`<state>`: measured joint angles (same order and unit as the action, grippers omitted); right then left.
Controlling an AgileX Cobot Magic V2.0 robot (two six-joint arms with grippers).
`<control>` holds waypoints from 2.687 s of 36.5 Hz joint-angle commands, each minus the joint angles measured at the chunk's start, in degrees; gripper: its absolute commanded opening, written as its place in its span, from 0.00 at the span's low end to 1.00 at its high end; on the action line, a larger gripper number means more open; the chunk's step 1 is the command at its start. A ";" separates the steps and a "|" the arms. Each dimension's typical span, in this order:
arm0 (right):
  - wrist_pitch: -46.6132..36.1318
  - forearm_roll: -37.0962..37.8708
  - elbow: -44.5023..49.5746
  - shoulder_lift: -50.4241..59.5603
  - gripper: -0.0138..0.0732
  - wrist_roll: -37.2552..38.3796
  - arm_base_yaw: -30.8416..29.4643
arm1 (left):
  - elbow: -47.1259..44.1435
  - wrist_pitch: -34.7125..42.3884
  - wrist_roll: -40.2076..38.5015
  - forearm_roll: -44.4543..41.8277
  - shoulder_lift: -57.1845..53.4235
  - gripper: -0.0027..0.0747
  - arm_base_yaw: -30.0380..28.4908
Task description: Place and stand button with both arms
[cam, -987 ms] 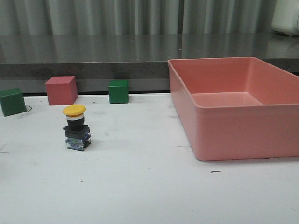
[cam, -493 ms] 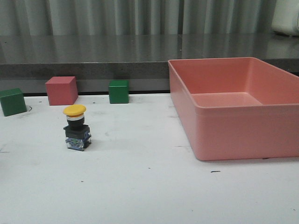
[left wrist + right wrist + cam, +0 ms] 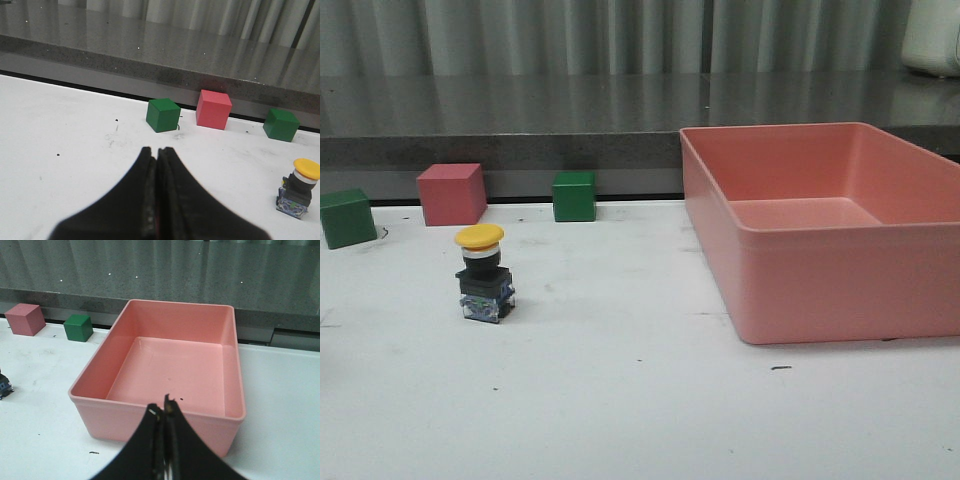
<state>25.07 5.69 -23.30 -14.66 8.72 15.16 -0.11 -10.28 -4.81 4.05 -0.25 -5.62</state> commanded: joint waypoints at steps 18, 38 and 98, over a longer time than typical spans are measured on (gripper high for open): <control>-4.75 1.10 -1.46 -0.49 0.08 -0.55 -0.13 | -0.49 4.04 -0.08 0.65 -1.35 0.01 -0.03; -4.75 1.10 -1.46 -0.49 0.08 -0.55 -0.13 | -0.49 4.04 -0.08 0.65 -1.35 0.01 -0.03; -14.60 -8.65 24.61 16.29 0.08 -6.15 -14.06 | -0.49 4.14 -0.08 0.65 -1.35 0.01 -0.03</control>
<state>14.78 -2.88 1.50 0.55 3.19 1.29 -0.11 -10.50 -4.81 4.14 -0.25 -5.62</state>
